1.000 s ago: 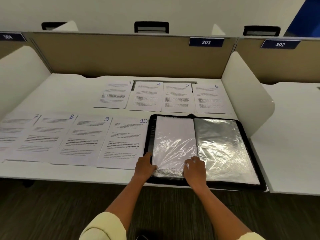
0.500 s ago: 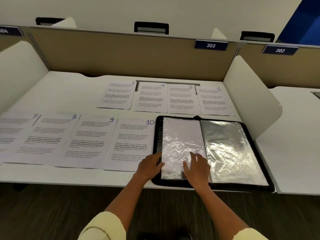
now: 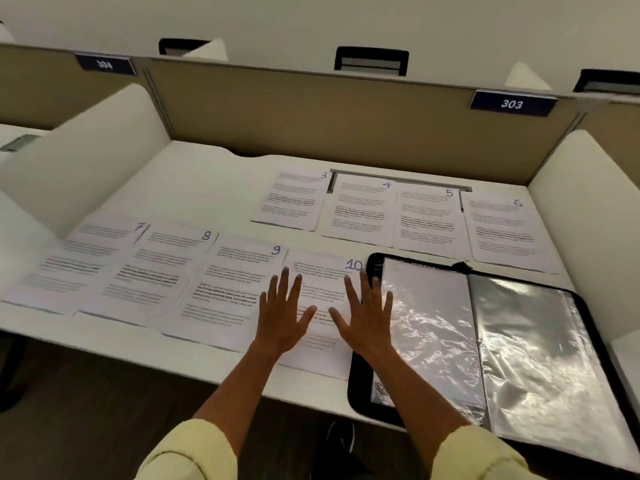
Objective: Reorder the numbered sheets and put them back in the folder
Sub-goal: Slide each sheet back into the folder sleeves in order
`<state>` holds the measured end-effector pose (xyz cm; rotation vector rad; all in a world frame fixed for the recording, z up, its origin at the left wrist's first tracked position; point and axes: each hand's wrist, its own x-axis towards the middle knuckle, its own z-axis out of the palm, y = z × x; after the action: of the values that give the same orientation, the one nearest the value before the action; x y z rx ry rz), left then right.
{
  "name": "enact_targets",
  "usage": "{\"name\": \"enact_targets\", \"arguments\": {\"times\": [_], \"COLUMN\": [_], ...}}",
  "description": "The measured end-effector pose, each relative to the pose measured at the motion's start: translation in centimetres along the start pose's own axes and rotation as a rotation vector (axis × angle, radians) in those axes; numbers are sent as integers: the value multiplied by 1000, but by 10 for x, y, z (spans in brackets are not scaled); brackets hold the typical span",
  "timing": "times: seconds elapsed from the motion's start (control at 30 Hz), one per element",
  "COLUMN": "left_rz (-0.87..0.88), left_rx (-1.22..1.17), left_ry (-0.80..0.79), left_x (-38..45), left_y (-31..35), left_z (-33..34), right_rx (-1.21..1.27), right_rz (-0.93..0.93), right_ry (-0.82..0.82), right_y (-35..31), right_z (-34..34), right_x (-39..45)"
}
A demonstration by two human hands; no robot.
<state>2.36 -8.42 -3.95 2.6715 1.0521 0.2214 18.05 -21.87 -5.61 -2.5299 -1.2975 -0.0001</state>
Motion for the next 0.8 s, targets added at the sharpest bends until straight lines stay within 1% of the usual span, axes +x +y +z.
{"name": "enact_targets", "arguments": {"times": [0.13,0.23,0.47,0.7,0.8], "left_rz": [-20,-52,-81,-71,-47], "left_rx": [86,121,123,104,70], "left_ry": [5,-34,-42,-41,-52], "left_x": [27,49,90,135,162], "left_y": [-25,-43,-67,-96,-111], "left_z": [-5,-7,-7,-5,-6], "right_rx": [-26,68,66,36,27], "right_rz": [-19,-40,-83,-38,8], "right_ry": [-2,-12,-37,-54,-49], "right_y": [-19,-30,-38,-51,-57], "right_z": [11,19,33,51,56], "right_x": [41,69,119,159,179]}}
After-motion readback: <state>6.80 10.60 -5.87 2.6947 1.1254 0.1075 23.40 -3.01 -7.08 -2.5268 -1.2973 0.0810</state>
